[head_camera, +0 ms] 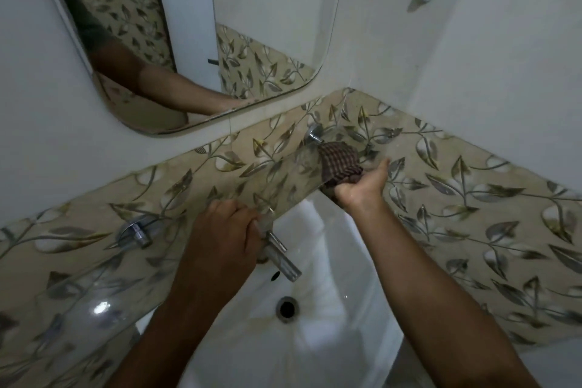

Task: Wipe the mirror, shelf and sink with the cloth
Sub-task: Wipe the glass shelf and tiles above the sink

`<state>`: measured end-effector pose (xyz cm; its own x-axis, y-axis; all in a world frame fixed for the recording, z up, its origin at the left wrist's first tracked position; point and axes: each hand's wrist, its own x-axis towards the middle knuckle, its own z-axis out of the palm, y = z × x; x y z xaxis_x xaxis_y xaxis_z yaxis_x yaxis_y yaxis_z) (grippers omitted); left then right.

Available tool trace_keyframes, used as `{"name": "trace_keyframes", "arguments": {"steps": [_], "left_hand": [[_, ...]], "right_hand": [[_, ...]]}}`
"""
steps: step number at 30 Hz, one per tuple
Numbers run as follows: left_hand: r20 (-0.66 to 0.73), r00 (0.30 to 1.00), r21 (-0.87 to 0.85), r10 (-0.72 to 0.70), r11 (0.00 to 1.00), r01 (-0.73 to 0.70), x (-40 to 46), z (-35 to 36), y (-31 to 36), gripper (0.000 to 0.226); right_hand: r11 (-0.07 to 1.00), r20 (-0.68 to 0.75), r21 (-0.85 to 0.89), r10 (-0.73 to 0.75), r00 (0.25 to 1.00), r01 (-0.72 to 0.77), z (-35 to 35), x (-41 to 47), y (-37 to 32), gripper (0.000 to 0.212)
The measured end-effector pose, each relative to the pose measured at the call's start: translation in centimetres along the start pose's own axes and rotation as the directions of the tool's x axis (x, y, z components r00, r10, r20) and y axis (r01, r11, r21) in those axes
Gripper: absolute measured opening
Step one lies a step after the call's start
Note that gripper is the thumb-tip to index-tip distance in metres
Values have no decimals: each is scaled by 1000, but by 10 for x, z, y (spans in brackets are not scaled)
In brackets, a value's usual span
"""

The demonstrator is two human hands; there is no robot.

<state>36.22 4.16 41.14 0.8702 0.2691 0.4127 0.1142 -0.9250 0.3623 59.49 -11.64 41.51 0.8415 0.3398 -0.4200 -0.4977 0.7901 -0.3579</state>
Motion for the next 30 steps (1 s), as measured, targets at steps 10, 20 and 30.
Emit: {"name": "trace_keyframes", "arguments": {"steps": [10, 20, 30], "left_hand": [[7, 1000, -34, -15, 999, 15, -4, -3, 3, 41], [-103, 994, -68, -38, 997, 32, -41, -30, -9, 35], [-174, 969, -59, -176, 984, 169, -89, -62, -41, 36]], "right_hand": [[999, 63, -14, 30, 998, -29, -7, -2, 20, 92], [987, 57, -33, -157, 986, 159, 7, 19, -13, 102], [973, 187, -94, 226, 956, -211, -14, -94, 109, 101]]}}
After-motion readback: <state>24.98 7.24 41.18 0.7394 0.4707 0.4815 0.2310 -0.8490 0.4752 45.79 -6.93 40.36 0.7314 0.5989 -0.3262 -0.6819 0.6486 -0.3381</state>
